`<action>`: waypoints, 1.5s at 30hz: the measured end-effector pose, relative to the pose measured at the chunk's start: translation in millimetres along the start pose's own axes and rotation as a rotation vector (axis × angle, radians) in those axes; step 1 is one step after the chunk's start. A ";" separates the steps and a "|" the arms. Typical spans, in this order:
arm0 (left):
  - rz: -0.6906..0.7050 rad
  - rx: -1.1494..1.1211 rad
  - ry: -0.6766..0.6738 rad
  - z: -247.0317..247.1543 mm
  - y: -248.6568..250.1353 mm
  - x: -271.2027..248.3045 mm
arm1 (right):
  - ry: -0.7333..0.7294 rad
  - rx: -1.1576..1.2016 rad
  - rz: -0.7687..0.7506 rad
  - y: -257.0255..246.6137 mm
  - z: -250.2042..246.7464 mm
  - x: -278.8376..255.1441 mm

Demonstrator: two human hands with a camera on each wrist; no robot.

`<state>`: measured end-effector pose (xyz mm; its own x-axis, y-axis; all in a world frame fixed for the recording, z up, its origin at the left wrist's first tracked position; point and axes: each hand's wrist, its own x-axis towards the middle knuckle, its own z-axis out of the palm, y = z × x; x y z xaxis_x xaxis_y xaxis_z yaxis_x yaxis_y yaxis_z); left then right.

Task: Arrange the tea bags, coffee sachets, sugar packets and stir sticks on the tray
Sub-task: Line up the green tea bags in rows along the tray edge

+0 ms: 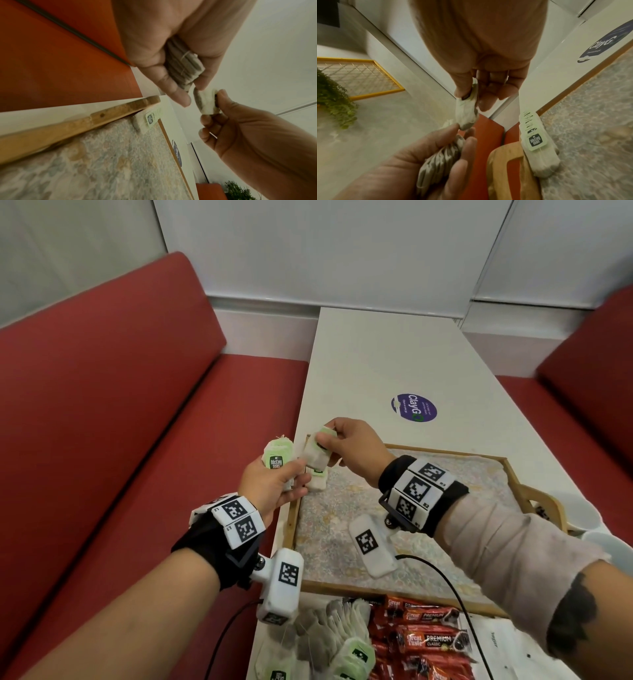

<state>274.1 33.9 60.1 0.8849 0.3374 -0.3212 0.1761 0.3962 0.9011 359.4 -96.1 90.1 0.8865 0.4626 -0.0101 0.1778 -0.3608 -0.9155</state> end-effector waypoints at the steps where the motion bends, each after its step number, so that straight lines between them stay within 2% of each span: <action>1: 0.005 0.012 -0.007 0.2 0.0 -0.7 | -0.005 -0.013 -0.006 -0.7 -1.0 -0.5; 6: 0.013 0.062 -0.069 5.1 1.8 -2.8 | -0.049 -0.055 -0.014 -5.0 -4.3 -2.8; 12: 0.028 0.003 -0.040 10.6 8.2 -3.9 | 0.039 0.024 0.060 -11.7 -11.6 -9.2; 20: 0.037 -0.066 -0.022 8.7 11.9 -3.8 | -0.101 0.016 0.115 -6.6 -12.3 -25.7; 30: 0.048 -0.140 -0.086 4.9 14.1 -6.3 | -0.159 0.111 0.172 -10.3 -3.4 -27.4; 39: 0.071 -0.116 -0.033 -0.7 14.6 -5.5 | -0.286 0.107 0.209 -17.8 7.3 -33.8; 45: 0.050 -0.064 -0.057 0.1 14.2 -7.6 | -0.281 0.078 0.216 -16.9 10.2 -33.4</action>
<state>269.9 36.9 75.4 0.9152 0.3096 -0.2580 0.1050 0.4349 0.8943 322.4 -97.2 101.8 0.7462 0.5907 -0.3070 -0.0438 -0.4166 -0.9080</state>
